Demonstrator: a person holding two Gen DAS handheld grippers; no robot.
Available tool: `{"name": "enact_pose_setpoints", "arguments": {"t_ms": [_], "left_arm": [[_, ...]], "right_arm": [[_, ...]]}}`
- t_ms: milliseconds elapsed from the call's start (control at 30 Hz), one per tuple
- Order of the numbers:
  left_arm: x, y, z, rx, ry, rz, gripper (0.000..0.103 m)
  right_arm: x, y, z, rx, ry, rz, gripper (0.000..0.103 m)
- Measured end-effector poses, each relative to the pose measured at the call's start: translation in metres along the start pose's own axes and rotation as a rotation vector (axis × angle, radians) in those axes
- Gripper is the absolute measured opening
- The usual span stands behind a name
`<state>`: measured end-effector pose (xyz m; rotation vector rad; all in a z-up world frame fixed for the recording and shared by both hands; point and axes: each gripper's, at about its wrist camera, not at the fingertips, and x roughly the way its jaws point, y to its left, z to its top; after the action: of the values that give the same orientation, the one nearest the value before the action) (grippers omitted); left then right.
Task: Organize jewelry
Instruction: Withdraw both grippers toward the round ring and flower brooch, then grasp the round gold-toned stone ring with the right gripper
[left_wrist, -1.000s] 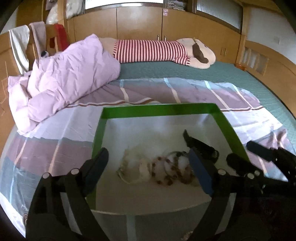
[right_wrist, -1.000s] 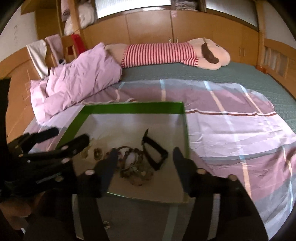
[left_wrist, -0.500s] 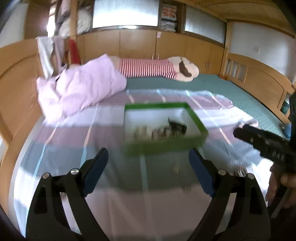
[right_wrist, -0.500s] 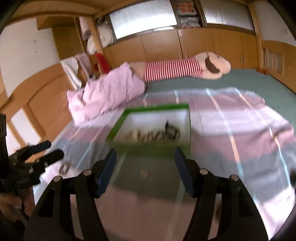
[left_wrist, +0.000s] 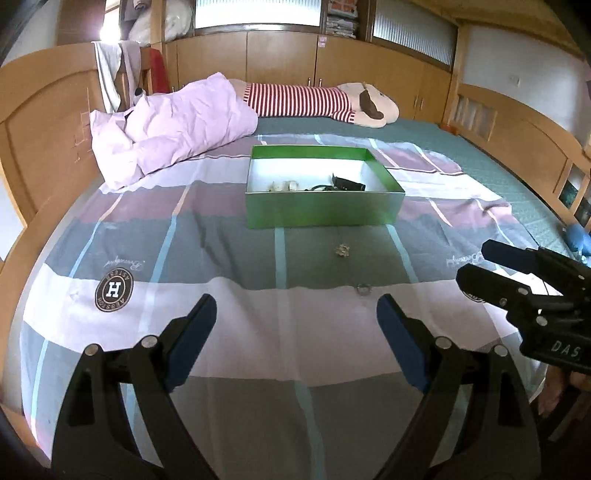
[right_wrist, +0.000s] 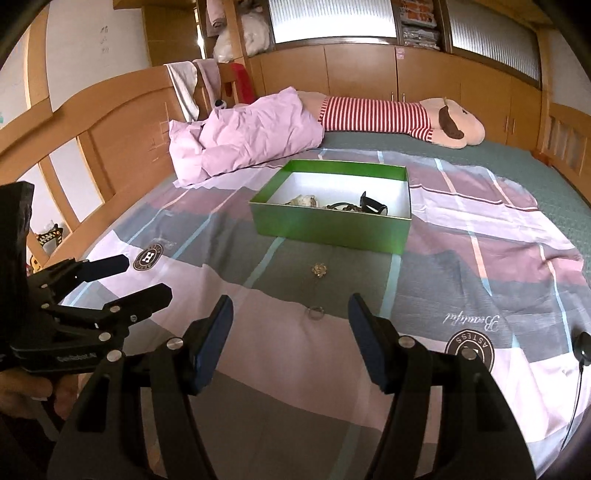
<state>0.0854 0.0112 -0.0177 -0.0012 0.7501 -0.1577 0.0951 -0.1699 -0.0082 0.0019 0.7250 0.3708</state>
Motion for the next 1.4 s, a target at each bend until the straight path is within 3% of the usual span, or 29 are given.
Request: {"name": "enact_pose_setpoints", "arguments": {"t_ms": [733,967,1100,1400], "left_arm": [[0.006,-0.004,0.004,0.009,0.018,-0.015,0.088],[0.026,0.014,0.022,-0.041,0.037,-0.006,0.086],[0.04,0.027,0.032,-0.078,0.047,0.002,0.086],[0.068,0.036,0.04,-0.125,0.093,-0.006,0.086]], "right_arm": [[0.01,-0.012,-0.004,0.023,0.029,-0.022,0.064],[0.064,-0.015,-0.016,0.013,0.14,-0.041,0.061],[0.101,-0.017,-0.024,-0.037,0.206,-0.075,0.055],[0.17,-0.017,-0.028,-0.054,0.299,-0.055,0.043]]}}
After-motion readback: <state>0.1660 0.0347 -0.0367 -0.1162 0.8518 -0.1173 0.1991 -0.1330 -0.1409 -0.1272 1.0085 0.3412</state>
